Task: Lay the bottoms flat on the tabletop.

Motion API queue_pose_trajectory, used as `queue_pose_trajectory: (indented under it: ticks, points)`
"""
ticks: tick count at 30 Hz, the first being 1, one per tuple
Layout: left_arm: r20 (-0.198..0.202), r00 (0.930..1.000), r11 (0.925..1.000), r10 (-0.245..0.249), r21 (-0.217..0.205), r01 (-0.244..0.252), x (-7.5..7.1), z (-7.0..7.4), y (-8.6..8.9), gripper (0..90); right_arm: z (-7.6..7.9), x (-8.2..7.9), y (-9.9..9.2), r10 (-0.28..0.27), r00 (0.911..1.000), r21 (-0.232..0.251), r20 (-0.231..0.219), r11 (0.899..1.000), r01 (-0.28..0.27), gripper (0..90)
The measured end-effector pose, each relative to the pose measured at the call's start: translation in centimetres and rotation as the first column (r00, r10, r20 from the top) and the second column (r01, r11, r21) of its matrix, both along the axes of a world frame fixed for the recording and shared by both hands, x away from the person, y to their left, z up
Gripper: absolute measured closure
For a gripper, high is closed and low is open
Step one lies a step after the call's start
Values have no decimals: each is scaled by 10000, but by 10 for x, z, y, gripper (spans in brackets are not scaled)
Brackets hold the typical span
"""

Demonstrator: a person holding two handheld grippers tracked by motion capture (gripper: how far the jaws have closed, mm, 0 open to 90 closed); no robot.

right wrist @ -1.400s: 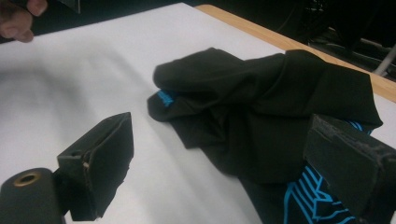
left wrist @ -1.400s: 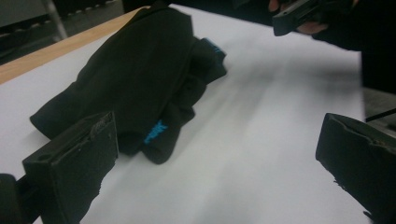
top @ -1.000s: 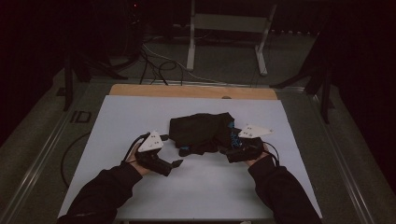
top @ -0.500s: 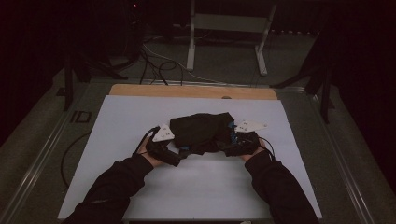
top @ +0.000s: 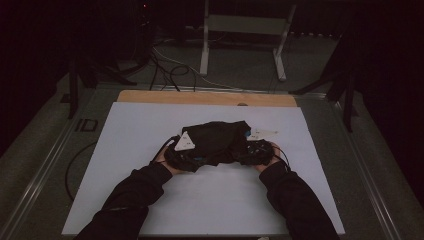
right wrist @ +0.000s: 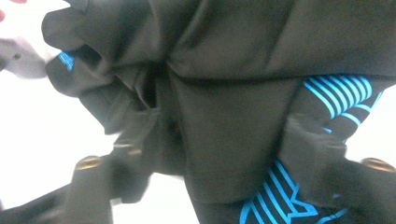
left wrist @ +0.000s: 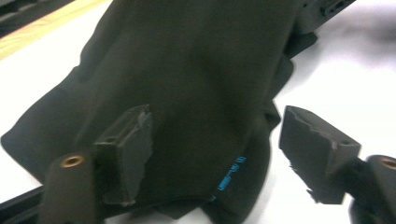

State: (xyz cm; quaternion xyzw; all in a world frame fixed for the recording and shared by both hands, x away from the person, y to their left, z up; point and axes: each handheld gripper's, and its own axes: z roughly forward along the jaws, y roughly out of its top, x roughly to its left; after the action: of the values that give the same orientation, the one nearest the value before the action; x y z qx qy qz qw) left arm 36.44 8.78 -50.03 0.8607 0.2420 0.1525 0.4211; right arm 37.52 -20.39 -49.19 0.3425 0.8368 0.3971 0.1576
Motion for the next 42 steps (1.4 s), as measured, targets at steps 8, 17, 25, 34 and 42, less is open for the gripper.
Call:
queue_pose_trajectory:
  ticks: [8, 17, 25, 34, 42]
  points:
    - [314, 9988, 9979, 380, 516, -396, 9, -4, -4, 525, -6, 3, -1, -388, 9984, -372, -419, 9986, 373, 562]
    - [664, 9971, 9984, 374, 393, -400, 3, 10, -1, 884, -1, 2, -4, -308, 9983, -234, -490, 9993, 296, 843]
    - [610, 9978, 9988, 270, 391, -294, -7, 26, 15, 889, 15, -8, -9, -30, 9995, 157, -311, 9999, 35, 860]
    - [504, 9984, 9991, 270, 323, -287, -19, 38, 37, 889, 22, -31, -17, 617, 9978, 461, -233, 9971, -605, 859]
    - [430, 9990, 9993, 153, 336, -167, -37, 46, 51, 889, 26, -55, -27, 697, 9974, 197, -204, 9974, -693, 859]
